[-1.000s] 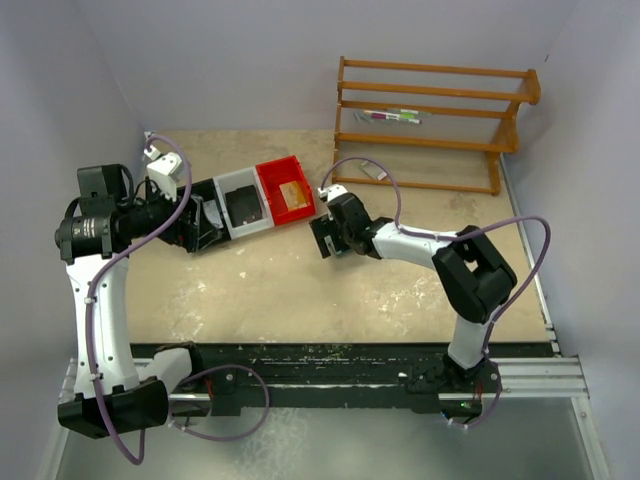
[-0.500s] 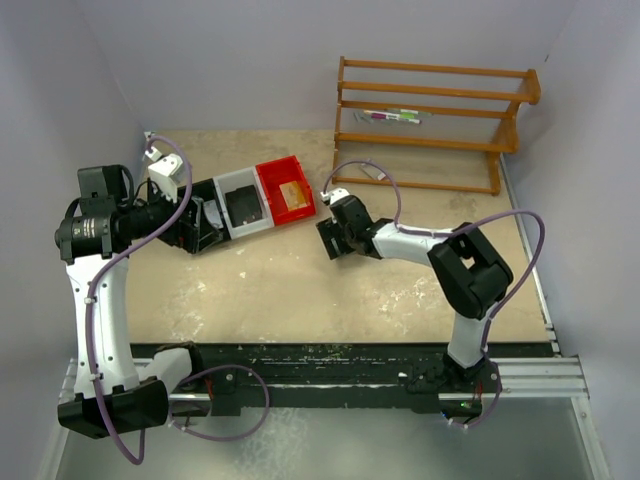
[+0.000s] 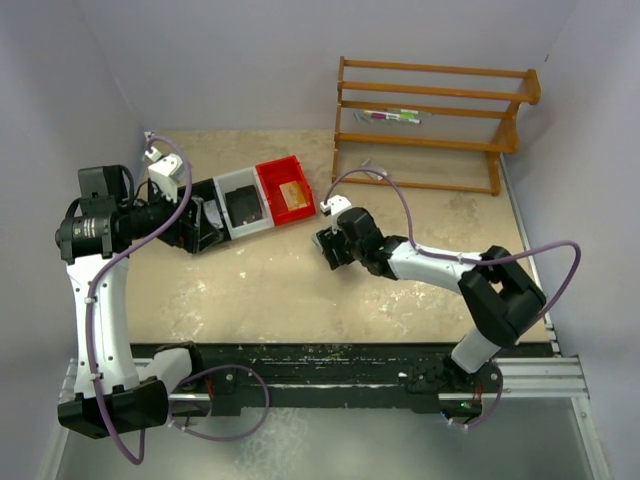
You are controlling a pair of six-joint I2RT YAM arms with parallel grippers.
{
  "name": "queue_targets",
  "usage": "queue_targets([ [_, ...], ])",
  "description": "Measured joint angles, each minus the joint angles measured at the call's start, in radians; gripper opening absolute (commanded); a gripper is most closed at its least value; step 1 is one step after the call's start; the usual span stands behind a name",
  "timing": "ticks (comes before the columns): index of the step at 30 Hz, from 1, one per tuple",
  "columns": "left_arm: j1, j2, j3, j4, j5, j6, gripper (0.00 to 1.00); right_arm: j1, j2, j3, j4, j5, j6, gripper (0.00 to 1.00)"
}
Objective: Take the credit cards out of the card holder
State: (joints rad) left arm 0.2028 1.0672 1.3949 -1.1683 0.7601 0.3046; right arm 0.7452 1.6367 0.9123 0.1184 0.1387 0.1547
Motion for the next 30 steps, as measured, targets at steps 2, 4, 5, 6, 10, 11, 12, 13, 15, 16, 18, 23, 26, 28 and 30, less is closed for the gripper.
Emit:
queue_targets([
  [2,0.000,0.000,0.000,0.001,0.000,-0.006,0.99,0.016,-0.013,-0.005,0.009,0.000,0.003,0.58],
  [4,0.000,0.000,-0.001,0.006,0.000,-0.012,0.99,0.037,-0.026,-0.005,0.018,0.000,0.007,0.58],
  [5,0.000,0.000,-0.002,0.010,0.000,-0.017,0.99,0.048,-0.035,-0.005,0.021,0.000,0.008,0.57],
  [6,0.000,0.000,-0.003,0.015,0.000,-0.024,0.99,0.056,-0.044,-0.005,0.023,-0.001,0.010,0.57],
  [10,0.000,0.000,-0.017,0.039,0.000,-0.051,0.99,0.094,-0.102,-0.005,0.042,-0.004,0.012,0.57],
  [11,0.000,0.000,-0.021,0.044,-0.001,-0.060,0.99,0.102,-0.115,-0.005,0.047,-0.005,0.012,0.57],
  [12,0.000,0.000,-0.026,0.054,0.000,-0.074,0.99,0.115,-0.132,-0.004,0.053,-0.004,0.012,0.57],
  [13,0.000,0.000,-0.031,0.062,0.000,-0.089,0.99,0.125,-0.146,-0.002,0.058,-0.004,0.011,0.57],
  [15,0.000,0.000,-0.042,0.078,0.001,-0.121,0.99,0.147,-0.159,0.016,0.060,-0.002,0.009,0.57],
  [16,0.000,0.001,-0.046,0.086,0.004,-0.141,0.99,0.161,-0.159,0.037,0.058,-0.001,0.006,0.57],
  [18,0.000,0.001,-0.047,0.094,0.018,-0.174,0.99,0.191,-0.156,0.085,0.060,-0.002,-0.003,0.57],
  [23,0.000,0.000,-0.047,0.111,0.083,-0.245,0.99,0.261,-0.157,0.191,0.120,-0.004,-0.024,0.57],
  [26,0.000,-0.005,-0.047,0.118,0.123,-0.286,0.99,0.299,-0.156,0.230,0.152,-0.004,-0.038,0.57],
  [28,0.000,-0.009,-0.051,0.126,0.146,-0.308,0.99,0.321,-0.150,0.251,0.169,-0.003,-0.050,0.57],
  [30,0.000,-0.011,-0.053,0.131,0.170,-0.331,0.86,0.343,-0.140,0.271,0.181,-0.003,-0.061,0.57],
])
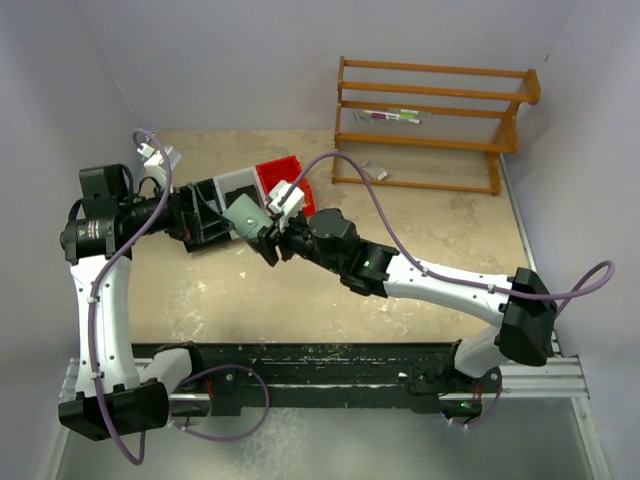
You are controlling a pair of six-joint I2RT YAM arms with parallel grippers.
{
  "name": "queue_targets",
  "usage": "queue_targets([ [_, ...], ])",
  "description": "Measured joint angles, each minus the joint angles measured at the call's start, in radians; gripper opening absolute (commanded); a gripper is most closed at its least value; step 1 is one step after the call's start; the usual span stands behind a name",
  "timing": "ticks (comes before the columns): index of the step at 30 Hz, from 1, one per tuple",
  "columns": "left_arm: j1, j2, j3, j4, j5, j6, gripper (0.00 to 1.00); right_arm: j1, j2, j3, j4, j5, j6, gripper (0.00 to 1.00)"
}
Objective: Take the credit cards out of the card holder
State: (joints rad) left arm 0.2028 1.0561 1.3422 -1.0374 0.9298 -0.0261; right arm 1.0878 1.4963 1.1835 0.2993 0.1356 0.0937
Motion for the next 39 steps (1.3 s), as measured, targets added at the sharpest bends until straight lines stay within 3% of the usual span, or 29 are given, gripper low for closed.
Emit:
queue_targets([
  [2,0.000,0.000,0.000,0.005,0.029,-0.021,0.71,0.015,0.007,0.010,0.007,0.001,-0.009,0.57],
  [5,0.000,0.001,0.000,0.009,0.077,-0.035,0.61,0.036,0.010,0.012,0.013,0.003,-0.022,0.57],
  [23,0.006,0.008,-0.067,0.041,0.140,-0.057,0.66,0.076,0.023,0.011,0.069,0.030,-0.064,0.57],
  [24,0.005,0.008,-0.067,0.042,0.140,-0.060,0.63,0.079,0.023,0.011,0.071,0.030,-0.067,0.57],
  [28,0.006,0.008,-0.067,0.040,0.142,-0.066,0.21,0.086,0.023,0.011,0.081,0.031,-0.074,0.58],
  [32,0.006,0.015,-0.051,0.027,0.164,-0.102,0.00,0.087,0.023,0.008,0.081,0.040,-0.093,0.63],
  [36,0.007,0.021,-0.046,0.011,0.167,-0.106,0.00,0.090,0.023,0.005,0.087,0.049,-0.096,0.82],
  [39,0.007,0.021,-0.045,0.005,0.167,-0.084,0.00,0.069,0.019,0.005,0.087,-0.024,-0.039,0.89],
])
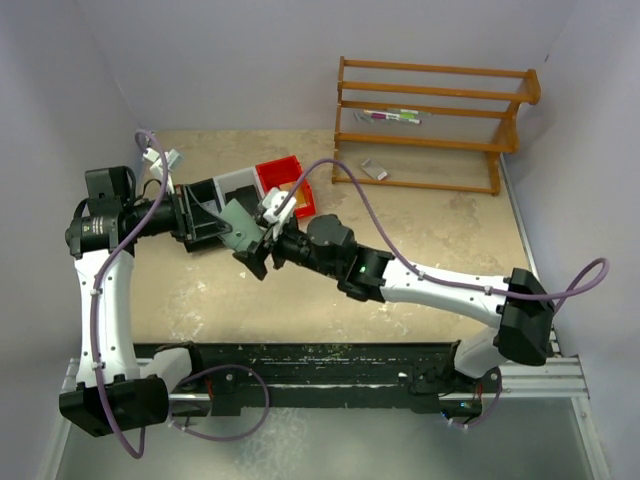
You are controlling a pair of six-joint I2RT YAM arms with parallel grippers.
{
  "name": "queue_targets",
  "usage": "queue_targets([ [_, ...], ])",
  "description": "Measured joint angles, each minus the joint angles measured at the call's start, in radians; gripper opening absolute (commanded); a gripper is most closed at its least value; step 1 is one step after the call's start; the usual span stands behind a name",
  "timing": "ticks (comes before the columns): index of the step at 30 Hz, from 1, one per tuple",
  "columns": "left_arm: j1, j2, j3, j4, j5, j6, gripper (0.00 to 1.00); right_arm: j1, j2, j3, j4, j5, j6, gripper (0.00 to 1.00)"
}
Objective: Take the credit cards out of the card holder
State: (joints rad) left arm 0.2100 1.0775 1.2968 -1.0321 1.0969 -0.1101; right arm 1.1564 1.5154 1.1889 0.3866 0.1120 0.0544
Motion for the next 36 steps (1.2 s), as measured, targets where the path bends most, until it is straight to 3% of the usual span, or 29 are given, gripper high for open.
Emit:
queue_targets([
  [4,0.000,0.000,0.007,-0.013,0.005,0.025,0.00,-0.142,-0.012,-0.010,0.031,-0.286,0.171,0.96],
  [8,-0.001,0.001,0.025,-0.029,0.040,0.042,0.00,-0.306,-0.011,-0.050,0.131,-0.555,0.368,0.96],
  [11,-0.001,0.006,0.043,-0.044,0.085,0.055,0.00,-0.338,0.016,-0.074,0.266,-0.710,0.521,0.92],
  [17,-0.001,0.011,0.071,-0.057,0.149,0.081,0.00,-0.304,0.148,-0.129,0.665,-0.896,0.863,0.74],
  [19,-0.001,0.010,0.072,-0.057,0.156,0.084,0.00,-0.303,0.180,-0.138,0.752,-0.917,0.945,0.64],
  [20,-0.001,0.009,0.072,-0.057,0.157,0.087,0.02,-0.303,0.192,-0.143,0.792,-0.921,0.982,0.53],
  [21,-0.001,0.008,0.072,-0.057,0.157,0.088,0.06,-0.304,0.203,-0.147,0.838,-0.927,1.023,0.44],
  [24,-0.001,0.002,0.072,-0.063,0.191,0.088,0.31,-0.308,0.227,-0.152,0.930,-0.946,1.117,0.14],
  [26,-0.002,-0.008,0.072,-0.064,0.202,0.091,0.48,-0.311,0.237,-0.152,0.961,-0.957,1.160,0.03],
  [28,-0.002,-0.014,0.072,-0.067,0.202,0.100,0.61,-0.314,0.237,-0.151,0.966,-0.970,1.183,0.00],
  [30,-0.002,-0.016,0.072,-0.069,0.205,0.106,0.68,-0.319,0.234,-0.150,0.941,-0.991,1.185,0.00],
  [34,-0.002,-0.013,0.072,-0.081,0.199,0.126,0.74,-0.340,0.210,-0.141,0.761,-1.033,1.101,0.00],
  [36,-0.002,-0.009,0.072,-0.083,0.174,0.134,0.69,-0.348,0.188,-0.079,0.541,-1.058,0.946,0.00],
])
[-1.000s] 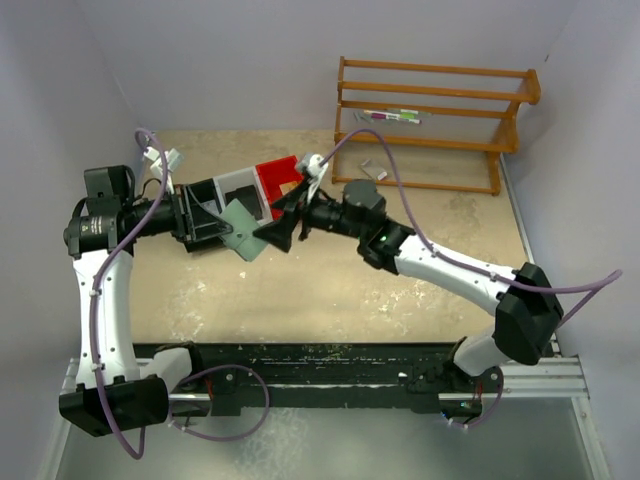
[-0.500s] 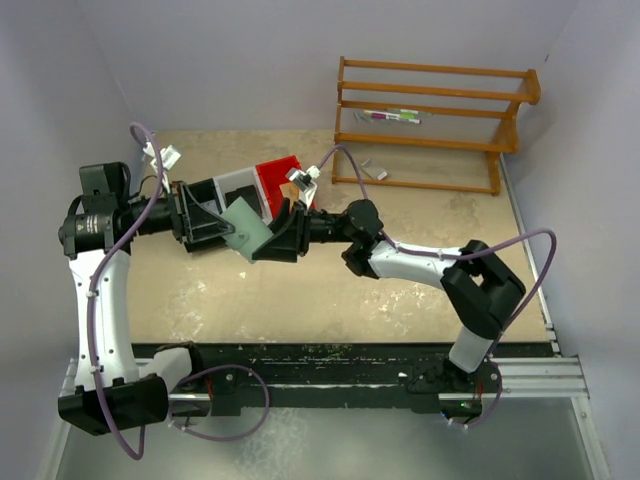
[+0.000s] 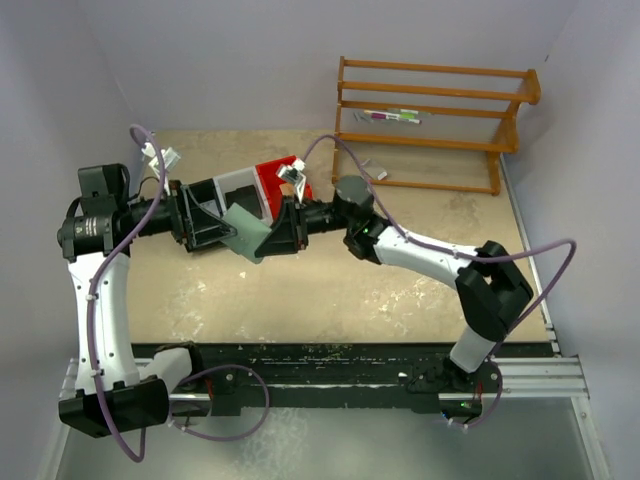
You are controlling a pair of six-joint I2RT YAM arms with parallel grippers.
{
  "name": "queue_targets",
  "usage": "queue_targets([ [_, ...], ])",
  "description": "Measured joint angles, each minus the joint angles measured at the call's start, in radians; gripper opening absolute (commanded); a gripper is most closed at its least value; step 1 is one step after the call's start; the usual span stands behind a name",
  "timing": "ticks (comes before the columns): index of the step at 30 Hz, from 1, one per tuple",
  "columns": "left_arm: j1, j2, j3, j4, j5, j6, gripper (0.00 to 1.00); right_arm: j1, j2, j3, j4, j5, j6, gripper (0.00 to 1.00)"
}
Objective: Take the credit cards out of the card holder
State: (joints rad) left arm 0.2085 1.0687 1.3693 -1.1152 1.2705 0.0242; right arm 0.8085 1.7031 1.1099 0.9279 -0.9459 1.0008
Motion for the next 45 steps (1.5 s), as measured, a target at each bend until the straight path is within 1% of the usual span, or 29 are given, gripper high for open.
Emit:
queue_targets([
  [3,0.002,0.003,0.002,0.045,-0.048,-0.005,0.69,-0.004,-0.009,0.161,-0.362,-0.015,-0.241,0.00],
  [5,0.002,0.005,0.002,0.071,-0.059,-0.003,0.68,-0.005,-0.006,0.252,-0.554,-0.018,-0.377,0.00],
  [6,0.002,0.008,0.002,0.076,-0.060,0.000,0.68,-0.005,-0.006,0.284,-0.622,-0.017,-0.427,0.00],
  [7,0.002,0.015,0.002,0.075,-0.059,0.016,0.68,-0.005,0.002,0.350,-0.762,-0.018,-0.534,0.00],
  [8,0.002,0.028,0.002,0.066,-0.056,0.041,0.67,-0.005,0.002,0.350,-0.762,-0.018,-0.534,0.00],
  [10,0.001,0.060,0.003,0.026,-0.042,0.089,0.64,-0.005,0.020,0.418,-0.908,-0.026,-0.645,0.00],
  [12,0.001,0.093,0.003,-0.016,-0.026,0.133,0.57,-0.005,0.054,0.493,-1.035,-0.039,-0.737,0.00],
  [15,0.001,0.113,0.003,-0.056,-0.012,0.178,0.42,-0.005,0.116,0.600,-1.186,-0.041,-0.843,0.00],
  [17,0.002,0.109,0.003,-0.064,-0.022,0.199,0.32,-0.005,0.152,0.657,-1.250,-0.061,-0.890,0.01],
  [19,0.005,0.106,0.002,-0.065,-0.019,0.214,0.22,-0.005,0.166,0.692,-1.295,-0.074,-0.918,0.12],
  [20,0.005,0.105,0.002,-0.066,-0.013,0.220,0.18,-0.005,0.167,0.701,-1.310,-0.078,-0.926,0.22],
  [21,0.005,0.101,0.002,-0.067,-0.004,0.231,0.13,-0.006,0.168,0.705,-1.320,-0.081,-0.927,0.36],
  [22,0.005,0.097,0.002,-0.069,0.001,0.232,0.09,-0.008,0.167,0.706,-1.322,-0.089,-0.925,0.45],
  [24,0.005,0.089,0.003,-0.069,0.003,0.230,0.02,-0.011,0.166,0.701,-1.300,-0.081,-0.892,0.56],
  [25,0.005,0.083,0.003,-0.069,0.001,0.222,0.00,-0.012,0.158,0.680,-1.252,-0.066,-0.856,0.65],
  [26,0.005,0.081,0.004,-0.065,0.000,0.213,0.00,-0.013,0.137,0.631,-1.176,-0.045,-0.803,0.73],
  [27,0.005,0.079,0.005,-0.060,0.000,0.201,0.00,-0.014,0.121,0.597,-1.136,-0.035,-0.761,0.79],
  [28,0.005,0.077,0.010,-0.051,-0.002,0.175,0.00,-0.017,0.093,0.532,-1.056,-0.022,-0.702,0.86],
  [29,0.005,0.074,0.017,-0.035,-0.003,0.150,0.00,-0.023,0.053,0.439,-0.956,-0.004,-0.628,0.91],
  [30,0.005,0.069,0.019,-0.015,-0.003,0.122,0.00,-0.026,0.022,0.370,-0.877,0.015,-0.565,0.92],
  [31,0.005,0.058,0.020,0.018,-0.004,0.081,0.00,-0.029,-0.023,0.254,-0.731,0.056,-0.481,0.93],
  [33,0.005,0.029,0.017,0.094,-0.008,-0.015,0.00,-0.031,-0.090,0.088,-0.525,0.130,-0.349,0.92],
  [35,0.005,-0.021,-0.003,0.193,-0.010,-0.127,0.00,-0.030,-0.137,-0.017,-0.370,0.196,-0.247,0.92],
  [38,0.005,-0.072,-0.028,0.287,-0.004,-0.249,0.00,-0.028,-0.156,-0.045,-0.205,0.248,-0.153,0.90],
  [40,0.006,-0.083,-0.028,0.336,0.001,-0.299,0.00,-0.028,-0.160,-0.045,-0.114,0.273,-0.106,0.88],
  [43,0.003,-0.085,-0.029,0.372,0.011,-0.362,0.00,-0.028,-0.159,-0.045,-0.026,0.300,-0.061,0.84],
  [45,0.004,-0.087,-0.035,0.392,0.012,-0.394,0.00,-0.027,-0.156,-0.044,0.008,0.306,-0.039,0.84],
])
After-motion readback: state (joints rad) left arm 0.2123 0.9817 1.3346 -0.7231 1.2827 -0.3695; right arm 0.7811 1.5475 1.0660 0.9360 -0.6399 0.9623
